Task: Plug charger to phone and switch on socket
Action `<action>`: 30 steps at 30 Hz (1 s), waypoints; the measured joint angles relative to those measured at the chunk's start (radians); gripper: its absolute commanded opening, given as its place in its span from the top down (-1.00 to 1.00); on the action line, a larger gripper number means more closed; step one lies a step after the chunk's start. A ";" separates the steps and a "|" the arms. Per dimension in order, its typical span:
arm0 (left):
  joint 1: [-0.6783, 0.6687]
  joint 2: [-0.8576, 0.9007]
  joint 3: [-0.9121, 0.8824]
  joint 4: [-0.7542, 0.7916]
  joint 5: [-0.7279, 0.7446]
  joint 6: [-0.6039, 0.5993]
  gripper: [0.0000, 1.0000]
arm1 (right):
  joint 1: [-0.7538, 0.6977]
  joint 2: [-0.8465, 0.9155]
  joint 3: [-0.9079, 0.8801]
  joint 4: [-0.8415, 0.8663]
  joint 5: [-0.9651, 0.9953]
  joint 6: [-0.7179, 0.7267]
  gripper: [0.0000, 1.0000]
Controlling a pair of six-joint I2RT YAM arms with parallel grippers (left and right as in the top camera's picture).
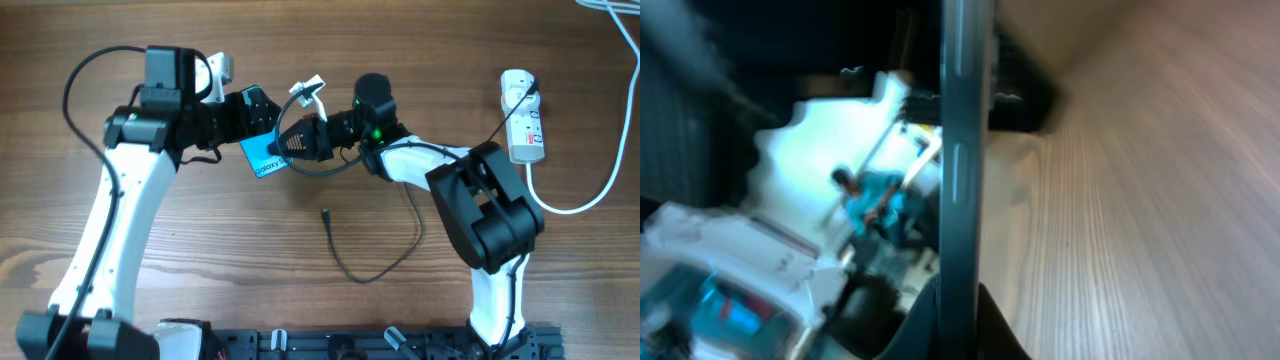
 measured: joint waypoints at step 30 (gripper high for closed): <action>0.038 -0.067 0.001 0.229 0.507 0.107 -0.57 | -0.035 -0.035 0.002 0.512 0.057 0.641 0.91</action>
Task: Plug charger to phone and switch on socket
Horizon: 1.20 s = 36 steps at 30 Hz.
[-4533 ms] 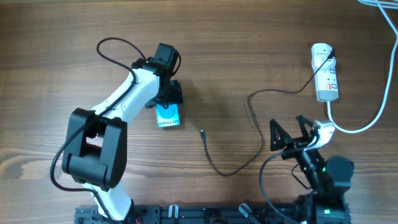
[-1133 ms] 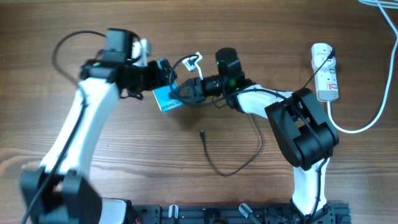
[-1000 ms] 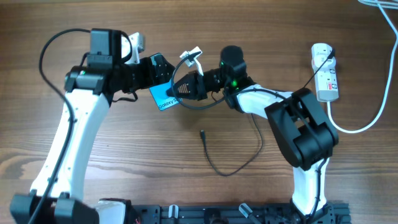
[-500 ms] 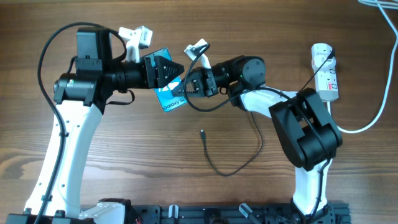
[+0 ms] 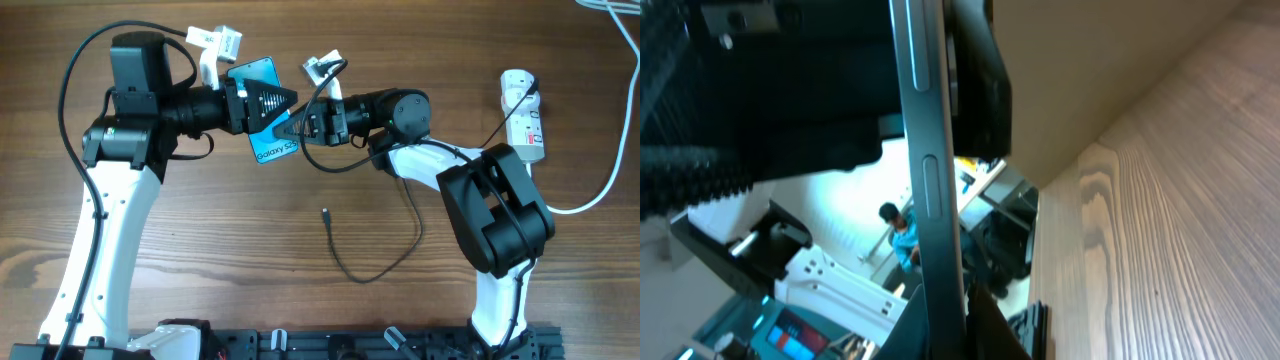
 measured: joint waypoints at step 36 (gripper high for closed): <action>0.000 0.001 -0.011 0.093 -0.089 -0.027 -0.01 | 0.000 -0.019 0.021 -0.095 0.150 -0.045 0.91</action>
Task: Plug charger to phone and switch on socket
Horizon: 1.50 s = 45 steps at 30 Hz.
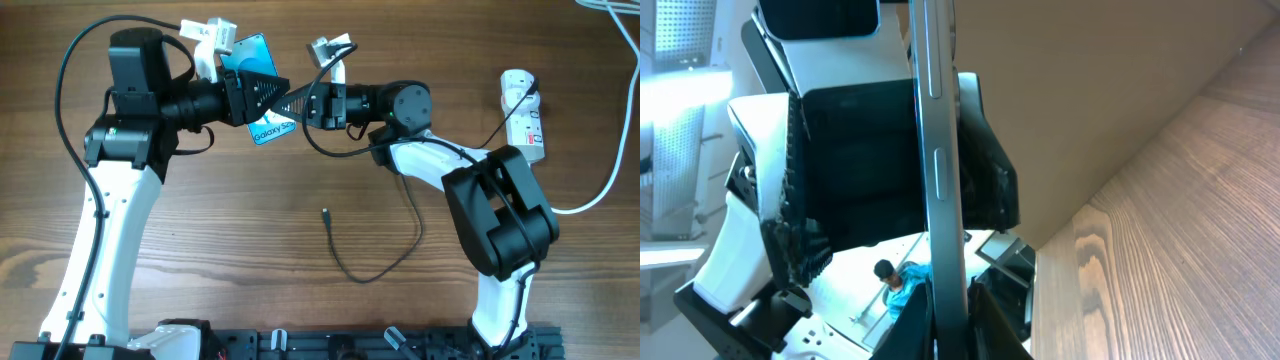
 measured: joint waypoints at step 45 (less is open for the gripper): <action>0.027 -0.005 -0.003 -0.155 -0.046 0.027 0.92 | 0.018 0.027 -0.003 -0.094 -0.074 -0.023 -0.90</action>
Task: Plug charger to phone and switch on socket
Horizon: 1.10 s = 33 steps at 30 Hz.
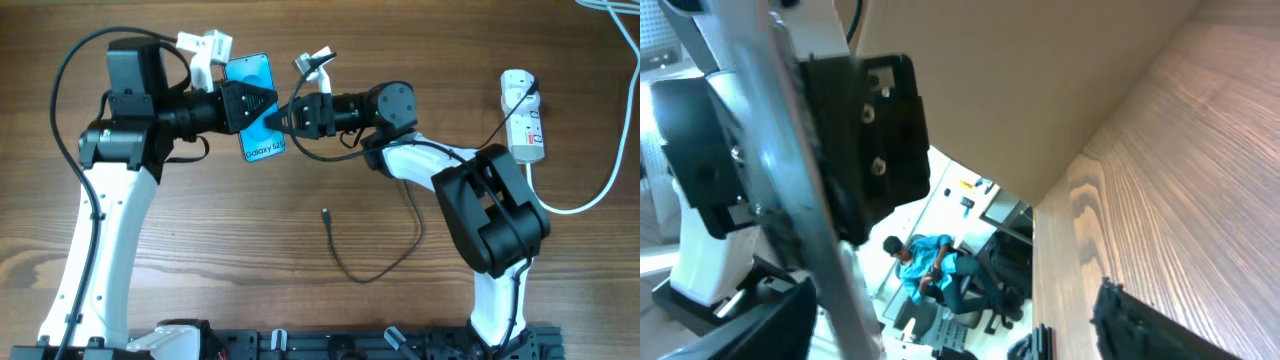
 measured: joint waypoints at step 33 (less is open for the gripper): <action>-0.105 0.217 -0.159 -0.132 -0.641 -0.090 0.92 | -0.049 0.013 -0.007 -1.328 0.355 -1.012 -0.99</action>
